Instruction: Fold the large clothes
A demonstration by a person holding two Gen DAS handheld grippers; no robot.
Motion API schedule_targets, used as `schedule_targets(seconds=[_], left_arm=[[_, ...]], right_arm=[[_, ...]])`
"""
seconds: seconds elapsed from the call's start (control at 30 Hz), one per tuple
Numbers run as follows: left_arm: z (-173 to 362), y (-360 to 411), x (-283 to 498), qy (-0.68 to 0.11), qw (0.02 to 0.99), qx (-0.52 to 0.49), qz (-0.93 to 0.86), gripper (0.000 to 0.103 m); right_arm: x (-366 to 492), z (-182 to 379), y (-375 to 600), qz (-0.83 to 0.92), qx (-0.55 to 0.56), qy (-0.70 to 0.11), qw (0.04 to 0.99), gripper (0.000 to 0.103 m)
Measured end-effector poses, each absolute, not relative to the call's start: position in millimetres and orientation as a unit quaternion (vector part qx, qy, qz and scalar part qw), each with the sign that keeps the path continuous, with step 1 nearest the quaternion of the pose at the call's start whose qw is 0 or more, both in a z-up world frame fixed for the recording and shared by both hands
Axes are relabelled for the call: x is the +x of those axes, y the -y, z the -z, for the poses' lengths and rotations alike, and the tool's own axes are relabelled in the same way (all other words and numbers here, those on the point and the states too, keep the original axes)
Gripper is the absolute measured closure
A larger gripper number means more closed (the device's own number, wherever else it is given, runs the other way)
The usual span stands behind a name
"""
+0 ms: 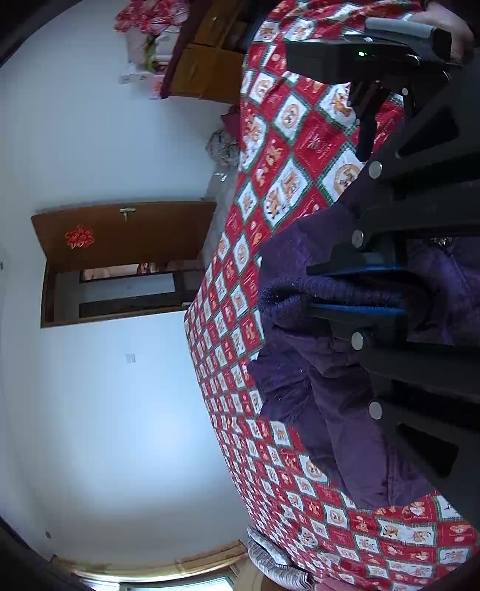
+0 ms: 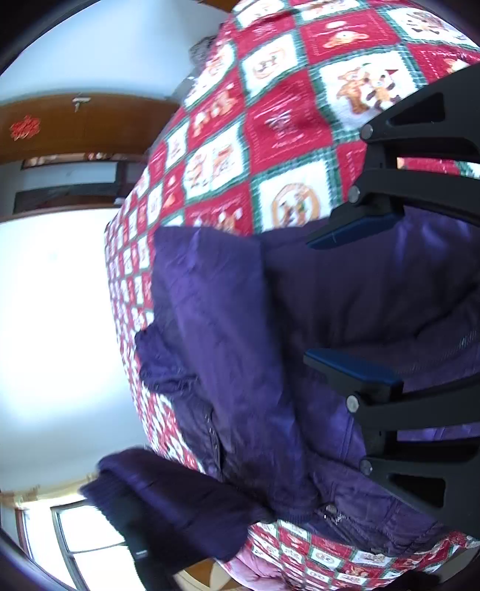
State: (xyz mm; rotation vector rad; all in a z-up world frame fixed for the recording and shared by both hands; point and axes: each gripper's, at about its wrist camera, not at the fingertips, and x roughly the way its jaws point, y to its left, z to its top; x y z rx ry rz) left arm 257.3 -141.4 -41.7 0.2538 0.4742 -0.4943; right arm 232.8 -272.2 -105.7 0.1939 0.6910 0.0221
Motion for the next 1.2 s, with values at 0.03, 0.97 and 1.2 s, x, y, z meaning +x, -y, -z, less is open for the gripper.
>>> schedule_targets(seconds=[0.03,0.97,1.2], left_arm=[[50.9,151.5,255.8,-0.233,0.932,0.138,0.242,0.090],[115.2,-64.9,323.7,-0.303,0.952,0.035,-0.009,0.006],[130.6,-81.6,330.0,-0.327,0.944,0.029,-0.022,0.006]], right_arm=[[232.2,109.3,274.4,-0.009,0.098,-0.342,0.934,0.043],[282.2,105.3,243.2,-0.135,0.223,-0.351,0.899,0.009],[280.5,111.9,226.8,-0.180,0.209,-0.376,0.885,0.076]])
